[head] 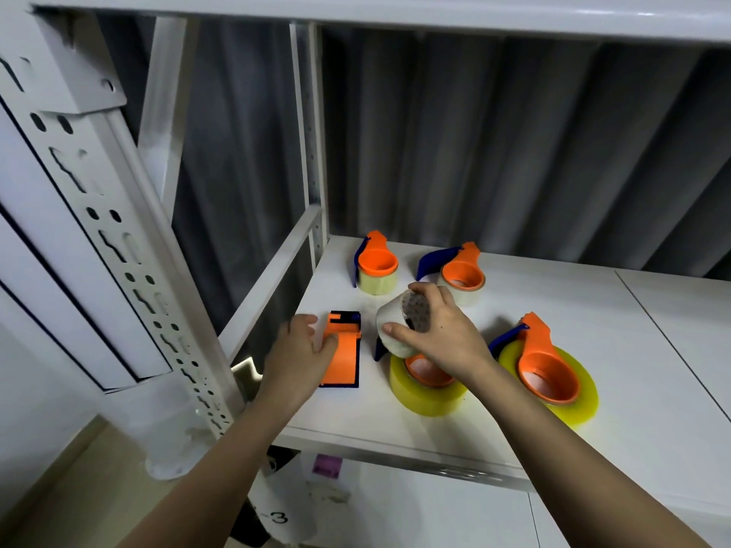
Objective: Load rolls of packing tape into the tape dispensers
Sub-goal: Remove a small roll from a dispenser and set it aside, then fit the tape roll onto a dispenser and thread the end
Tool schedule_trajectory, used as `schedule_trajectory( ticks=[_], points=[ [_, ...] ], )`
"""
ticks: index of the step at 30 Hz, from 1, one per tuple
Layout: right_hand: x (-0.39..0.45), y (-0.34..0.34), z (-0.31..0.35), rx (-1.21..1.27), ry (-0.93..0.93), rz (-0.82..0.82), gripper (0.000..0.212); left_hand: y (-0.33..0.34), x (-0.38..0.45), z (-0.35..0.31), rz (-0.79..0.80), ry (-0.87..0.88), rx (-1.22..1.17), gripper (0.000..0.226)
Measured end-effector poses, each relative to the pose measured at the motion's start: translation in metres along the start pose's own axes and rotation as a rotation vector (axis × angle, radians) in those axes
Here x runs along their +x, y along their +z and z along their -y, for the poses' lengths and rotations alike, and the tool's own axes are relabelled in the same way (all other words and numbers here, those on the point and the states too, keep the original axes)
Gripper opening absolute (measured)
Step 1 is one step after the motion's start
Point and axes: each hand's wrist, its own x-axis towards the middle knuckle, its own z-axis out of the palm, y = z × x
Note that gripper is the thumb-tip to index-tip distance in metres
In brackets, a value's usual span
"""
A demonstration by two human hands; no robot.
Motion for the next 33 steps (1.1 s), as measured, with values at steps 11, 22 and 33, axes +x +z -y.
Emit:
schedule_trajectory(
  ticks=[11,22,33],
  points=[
    [0.03,-0.044,-0.015,-0.248,0.048,-0.158,0.069,0.031,0.074,-0.089,-0.085,0.491,0.727,0.041],
    [0.028,-0.1,-0.08,-0.475,0.198,-0.19,0.065,0.098,0.089,-0.151,0.04,0.634,0.814,0.047],
    [-0.01,-0.184,-0.2,-0.513,0.188,-0.119,0.074,0.208,0.045,-0.234,0.06,0.604,0.841,0.044]
  ],
)
